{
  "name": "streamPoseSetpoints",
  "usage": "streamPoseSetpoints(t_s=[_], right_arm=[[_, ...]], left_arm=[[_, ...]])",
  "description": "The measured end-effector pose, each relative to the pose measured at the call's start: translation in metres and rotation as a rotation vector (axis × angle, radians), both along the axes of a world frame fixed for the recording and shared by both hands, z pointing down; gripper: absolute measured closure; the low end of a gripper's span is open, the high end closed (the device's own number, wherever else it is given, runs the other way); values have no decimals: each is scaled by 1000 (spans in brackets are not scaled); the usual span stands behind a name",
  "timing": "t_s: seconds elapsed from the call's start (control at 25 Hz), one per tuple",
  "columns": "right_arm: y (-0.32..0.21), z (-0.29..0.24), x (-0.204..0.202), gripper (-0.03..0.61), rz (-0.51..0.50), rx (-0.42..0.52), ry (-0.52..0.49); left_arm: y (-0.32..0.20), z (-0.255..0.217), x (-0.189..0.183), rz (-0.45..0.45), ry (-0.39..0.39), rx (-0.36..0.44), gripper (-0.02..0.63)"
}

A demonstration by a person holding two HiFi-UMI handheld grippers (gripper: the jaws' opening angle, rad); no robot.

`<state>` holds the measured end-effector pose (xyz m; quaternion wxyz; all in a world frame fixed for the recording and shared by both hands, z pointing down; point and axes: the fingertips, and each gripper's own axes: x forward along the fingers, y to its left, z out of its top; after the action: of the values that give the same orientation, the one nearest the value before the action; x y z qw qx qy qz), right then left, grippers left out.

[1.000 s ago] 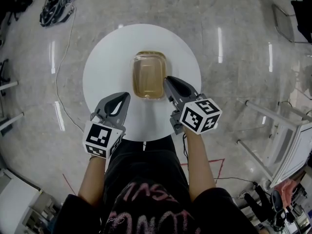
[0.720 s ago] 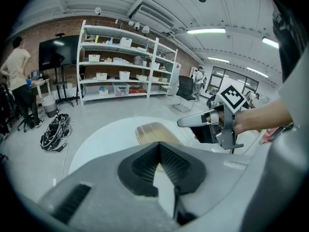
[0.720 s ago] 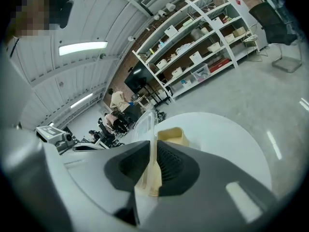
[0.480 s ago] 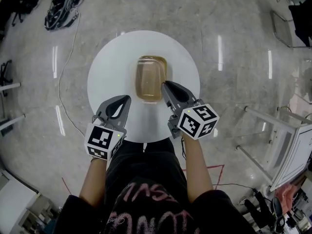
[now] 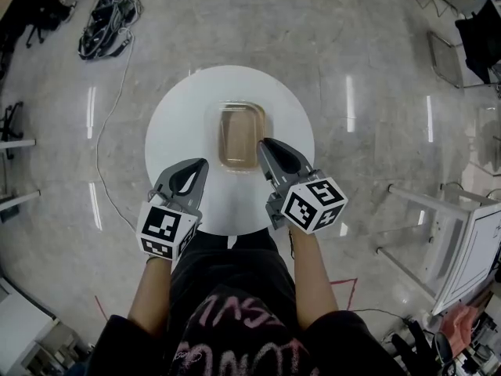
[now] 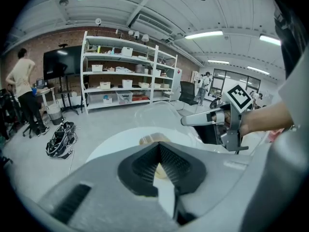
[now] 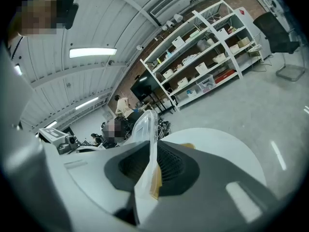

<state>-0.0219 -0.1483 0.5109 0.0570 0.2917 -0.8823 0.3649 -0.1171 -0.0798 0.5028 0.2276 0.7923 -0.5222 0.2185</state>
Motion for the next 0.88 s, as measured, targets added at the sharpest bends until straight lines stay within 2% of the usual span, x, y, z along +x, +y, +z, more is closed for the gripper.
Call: streamPoseSetpoints(t_s=[0.88], right_arm=[[9,-93,24,523,63,205,5]], left_arm=[[7,-70,1,-50,0,149,615]])
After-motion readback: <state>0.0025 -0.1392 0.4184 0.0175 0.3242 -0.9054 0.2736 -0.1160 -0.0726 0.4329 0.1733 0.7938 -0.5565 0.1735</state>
